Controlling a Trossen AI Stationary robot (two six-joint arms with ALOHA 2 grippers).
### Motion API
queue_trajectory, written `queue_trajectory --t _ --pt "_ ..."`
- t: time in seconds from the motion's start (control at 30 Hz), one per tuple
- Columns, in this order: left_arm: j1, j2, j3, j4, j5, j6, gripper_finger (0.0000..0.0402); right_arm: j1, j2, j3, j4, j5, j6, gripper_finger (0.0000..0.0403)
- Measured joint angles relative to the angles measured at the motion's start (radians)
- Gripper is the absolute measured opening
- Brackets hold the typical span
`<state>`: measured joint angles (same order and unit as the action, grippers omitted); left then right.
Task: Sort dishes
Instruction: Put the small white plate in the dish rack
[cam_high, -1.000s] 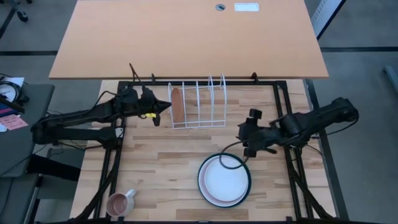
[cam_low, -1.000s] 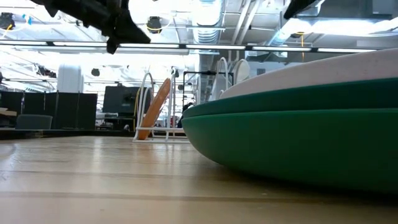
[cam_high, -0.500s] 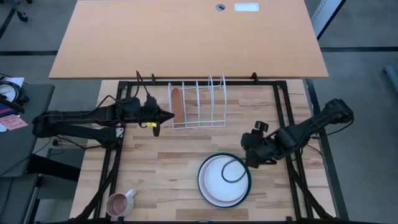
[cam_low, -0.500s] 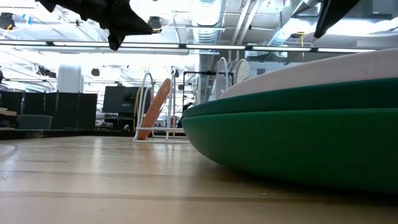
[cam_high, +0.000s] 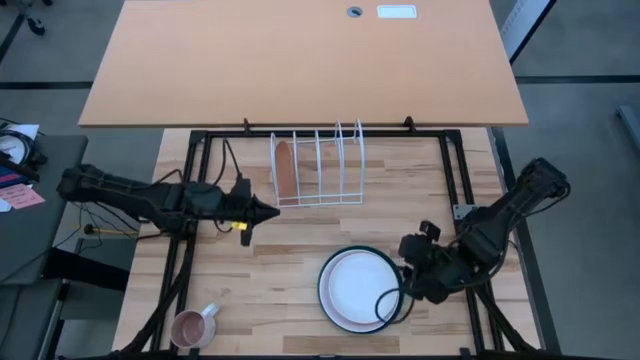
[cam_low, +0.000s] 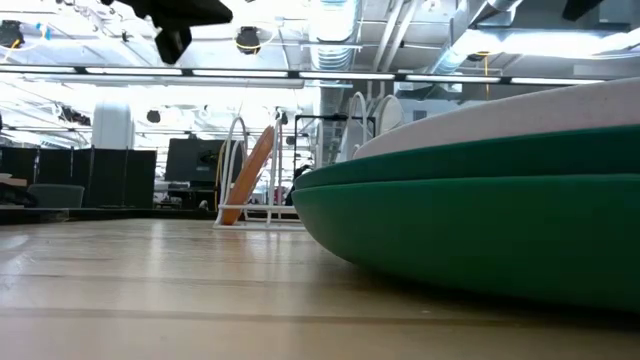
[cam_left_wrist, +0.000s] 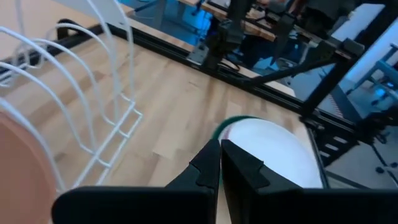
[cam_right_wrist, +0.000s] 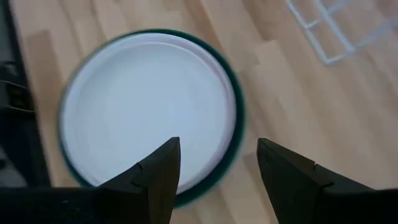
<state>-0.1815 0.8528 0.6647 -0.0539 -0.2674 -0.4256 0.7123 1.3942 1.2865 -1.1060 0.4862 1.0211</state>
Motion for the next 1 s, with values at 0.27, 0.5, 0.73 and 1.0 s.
queue_trajectory --t 0.27,0.5,0.73,1.0 --pt "-0.162 0.0 0.0 -0.001 -0.105 -0.035 0.001 0.002 0.086 0.0 0.055 -0.013 -0.004 0.0217" --pt "-0.206 0.0 0.0 -0.068 -0.115 -0.035 0.001 -0.033 0.17 0.0 0.054 -0.045 0.046 0.0217" --pt "-0.206 0.0 0.0 -0.154 -0.164 -0.007 0.001 -0.073 0.275 0.0 0.053 -0.159 0.117 0.0217" --pt "-0.206 0.0 0.0 -0.195 -0.18 -0.002 0.001 -0.136 0.358 0.0 0.052 -0.249 0.141 0.0217"
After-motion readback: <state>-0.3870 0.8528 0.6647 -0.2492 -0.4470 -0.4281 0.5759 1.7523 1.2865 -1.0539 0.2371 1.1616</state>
